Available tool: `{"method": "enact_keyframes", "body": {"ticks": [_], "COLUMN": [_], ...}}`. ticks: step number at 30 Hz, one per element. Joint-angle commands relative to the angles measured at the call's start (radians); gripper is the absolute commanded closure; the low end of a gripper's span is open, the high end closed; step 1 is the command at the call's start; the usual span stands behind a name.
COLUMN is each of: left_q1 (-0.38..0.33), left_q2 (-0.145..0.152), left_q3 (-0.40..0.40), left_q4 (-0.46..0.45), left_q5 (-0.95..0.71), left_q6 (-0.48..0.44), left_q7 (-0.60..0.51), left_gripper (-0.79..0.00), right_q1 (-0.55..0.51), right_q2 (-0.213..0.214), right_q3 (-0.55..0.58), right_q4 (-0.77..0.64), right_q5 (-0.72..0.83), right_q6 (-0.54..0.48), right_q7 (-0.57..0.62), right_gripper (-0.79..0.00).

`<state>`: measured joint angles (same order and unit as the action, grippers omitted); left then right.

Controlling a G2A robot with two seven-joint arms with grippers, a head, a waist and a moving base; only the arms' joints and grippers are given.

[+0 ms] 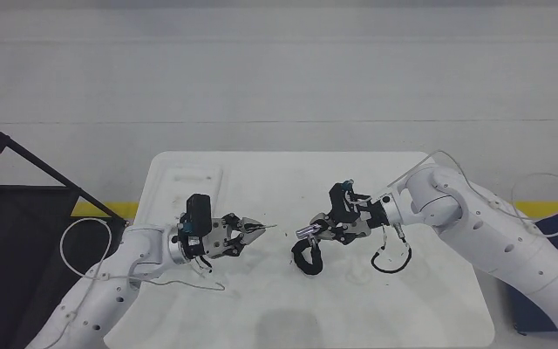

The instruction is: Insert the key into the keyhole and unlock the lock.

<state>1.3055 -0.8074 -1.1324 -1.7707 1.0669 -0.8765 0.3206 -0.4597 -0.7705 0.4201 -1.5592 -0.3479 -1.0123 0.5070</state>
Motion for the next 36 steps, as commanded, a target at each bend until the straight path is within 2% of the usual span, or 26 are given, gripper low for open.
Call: {"method": "enact_keyframes", "body": {"ticks": [1, 5, 10, 24, 36], "left_q1": [0.033, 0.083, 0.103, 0.116, 0.108], "left_q2": [0.003, 0.007, 0.004, -0.018, -0.029], "left_q3": [-0.015, -0.044, -0.047, -0.014, -0.007], "left_q4": [-0.016, -0.049, -0.084, -0.126, -0.150], "left_q5": [0.013, 0.035, 0.050, -0.001, -0.098], "left_q6": [0.008, 0.005, 0.023, 0.109, 0.127], "left_q7": [0.011, 0.018, -0.023, -0.095, -0.253], "left_gripper": [0.000, 0.000, 0.000, 0.000, 0.000], "right_q1": [0.000, 0.000, 0.000, 0.000, 0.000], "right_q2": [0.000, 0.000, 0.000, 0.000, 0.000], "right_q3": [0.000, 0.000, 0.000, 0.000, 0.000], "right_q4": [0.000, 0.000, 0.000, 0.000, 0.000], "right_q5": [0.000, 0.000, 0.000, 0.000, 0.000], "right_q6": [0.000, 0.000, 0.000, 0.000, 0.000], "right_q7": [0.000, 0.000, 0.000, 0.000, 0.000], "right_gripper": [0.000, 0.000, 0.000, 0.000, 0.000]}}
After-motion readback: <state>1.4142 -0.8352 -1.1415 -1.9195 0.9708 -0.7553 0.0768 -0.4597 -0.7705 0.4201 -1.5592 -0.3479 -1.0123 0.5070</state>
